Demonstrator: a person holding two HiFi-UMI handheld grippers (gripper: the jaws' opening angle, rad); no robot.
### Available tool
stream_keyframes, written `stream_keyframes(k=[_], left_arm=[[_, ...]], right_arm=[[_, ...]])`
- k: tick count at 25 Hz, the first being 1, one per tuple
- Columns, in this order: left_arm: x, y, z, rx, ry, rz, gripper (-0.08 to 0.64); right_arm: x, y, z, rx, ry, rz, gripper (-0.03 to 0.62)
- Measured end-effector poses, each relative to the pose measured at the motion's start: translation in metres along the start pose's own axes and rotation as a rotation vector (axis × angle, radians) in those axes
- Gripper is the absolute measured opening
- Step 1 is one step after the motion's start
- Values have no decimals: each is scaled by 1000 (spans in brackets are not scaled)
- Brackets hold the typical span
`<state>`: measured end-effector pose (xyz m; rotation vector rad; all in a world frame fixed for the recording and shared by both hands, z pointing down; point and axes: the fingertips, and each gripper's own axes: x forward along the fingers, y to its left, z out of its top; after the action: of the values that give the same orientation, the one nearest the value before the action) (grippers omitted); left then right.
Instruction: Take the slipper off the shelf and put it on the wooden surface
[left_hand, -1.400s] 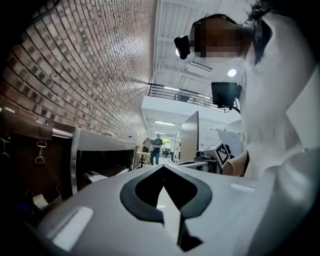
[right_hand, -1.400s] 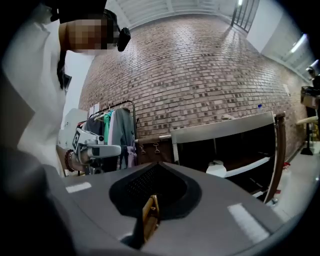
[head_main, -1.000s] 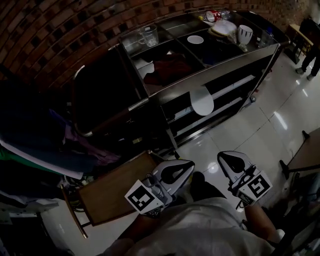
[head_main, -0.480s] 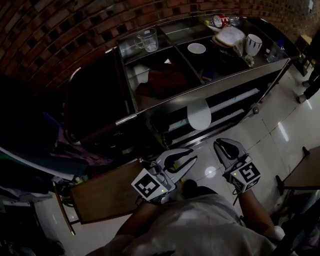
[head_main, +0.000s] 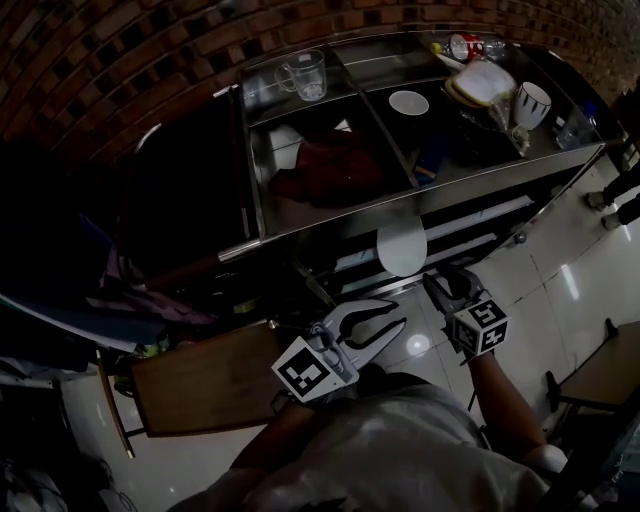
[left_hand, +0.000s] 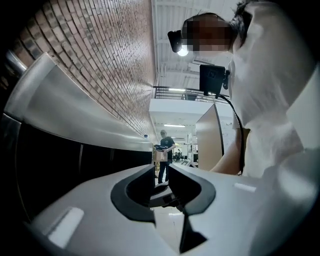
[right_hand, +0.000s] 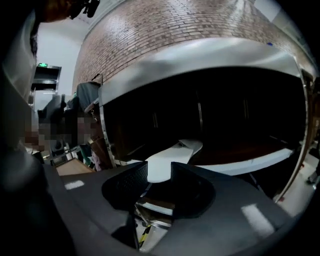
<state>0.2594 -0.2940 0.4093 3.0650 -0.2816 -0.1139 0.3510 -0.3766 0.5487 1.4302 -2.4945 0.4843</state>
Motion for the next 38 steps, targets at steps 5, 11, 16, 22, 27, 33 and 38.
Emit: stream_keyframes(k=[5, 11, 16, 22, 27, 33, 38], left_arm=[[-4, 7, -2, -29, -5, 41, 61], [-13, 14, 6, -37, -11, 84, 61], [-15, 13, 14, -47, -25, 88, 61], [-16, 14, 16, -51, -12, 88, 61], [-18, 13, 11, -53, 1, 88, 61], [-29, 11, 16, -51, -13, 112, 60], [-45, 8, 22, -46, -22, 128, 60]], right_arm=[[23, -20, -18, 124, -7, -2, 149], [42, -29, -32, 249, 3, 13, 169], [56, -30, -34, 395, -45, 73, 170], [67, -29, -33, 541, -65, 93, 179], [68, -28, -26, 620, -104, 130, 85], [49, -24, -10, 571, -133, 116, 31], [24, -10, -1, 525, -142, 90, 31]])
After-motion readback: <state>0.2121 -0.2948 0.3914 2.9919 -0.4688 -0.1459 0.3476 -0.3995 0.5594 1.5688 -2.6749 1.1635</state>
